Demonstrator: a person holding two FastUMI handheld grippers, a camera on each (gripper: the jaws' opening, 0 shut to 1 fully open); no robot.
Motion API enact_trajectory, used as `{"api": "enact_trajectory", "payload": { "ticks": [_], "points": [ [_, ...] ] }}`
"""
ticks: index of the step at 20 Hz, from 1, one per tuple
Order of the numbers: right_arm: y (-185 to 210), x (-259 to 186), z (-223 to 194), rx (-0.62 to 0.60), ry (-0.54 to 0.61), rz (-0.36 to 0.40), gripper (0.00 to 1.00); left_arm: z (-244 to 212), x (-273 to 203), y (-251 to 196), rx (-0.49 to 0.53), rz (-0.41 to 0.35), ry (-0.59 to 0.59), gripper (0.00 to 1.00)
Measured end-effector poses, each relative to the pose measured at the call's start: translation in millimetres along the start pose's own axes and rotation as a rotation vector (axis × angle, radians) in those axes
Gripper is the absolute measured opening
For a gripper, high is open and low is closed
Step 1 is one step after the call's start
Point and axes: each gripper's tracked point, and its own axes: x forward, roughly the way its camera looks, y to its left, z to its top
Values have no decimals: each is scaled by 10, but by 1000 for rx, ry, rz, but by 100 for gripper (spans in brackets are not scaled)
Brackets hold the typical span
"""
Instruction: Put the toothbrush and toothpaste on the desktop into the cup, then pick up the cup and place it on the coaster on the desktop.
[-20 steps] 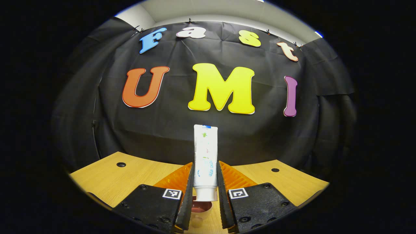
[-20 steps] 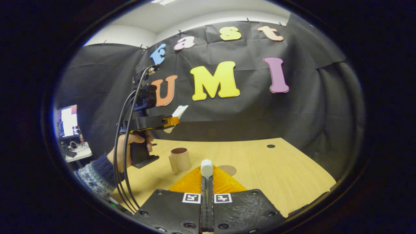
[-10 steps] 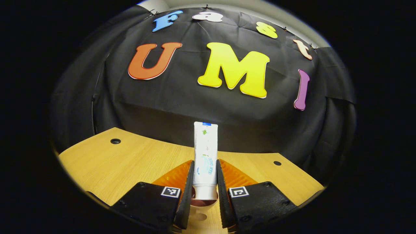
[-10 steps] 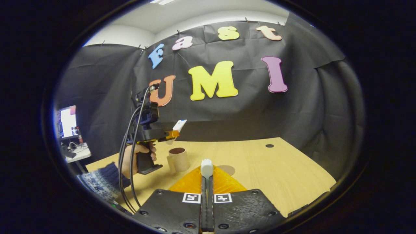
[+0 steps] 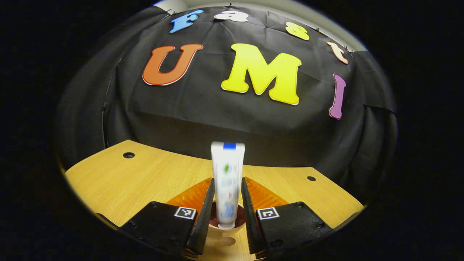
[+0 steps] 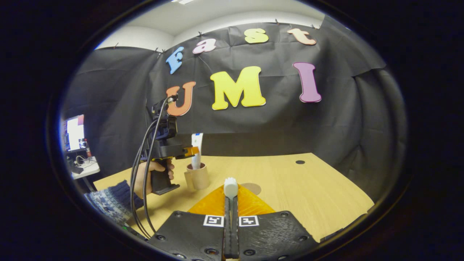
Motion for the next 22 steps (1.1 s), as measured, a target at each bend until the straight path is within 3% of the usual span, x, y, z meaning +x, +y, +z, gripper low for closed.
{"api": "enact_trajectory", "payload": {
  "ticks": [5, 7, 12, 15, 18, 22],
  "points": [
    [13, -13, 2, -5, 1, 3, 0, 32, -52, -60, 15, -8, -24, 46],
    [18, -14, 1, -6, -1, 3, 0, 44, -92, -77, 23, -22, -17, 52],
    [23, 24, 16, -3, -5, 0, 0, 70, -260, -33, 57, -1, -41, 96],
    [18, 73, 51, 2, -6, -4, 0, -34, -407, 62, 76, 27, -37, 99],
    [127, 191, 46, 49, 49, 40, 0, -182, -644, 106, 97, 0, -42, 99],
    [178, 461, 235, 11, 55, 15, 0, -335, -1005, 237, 73, 4, -45, 99]
  ]
}}
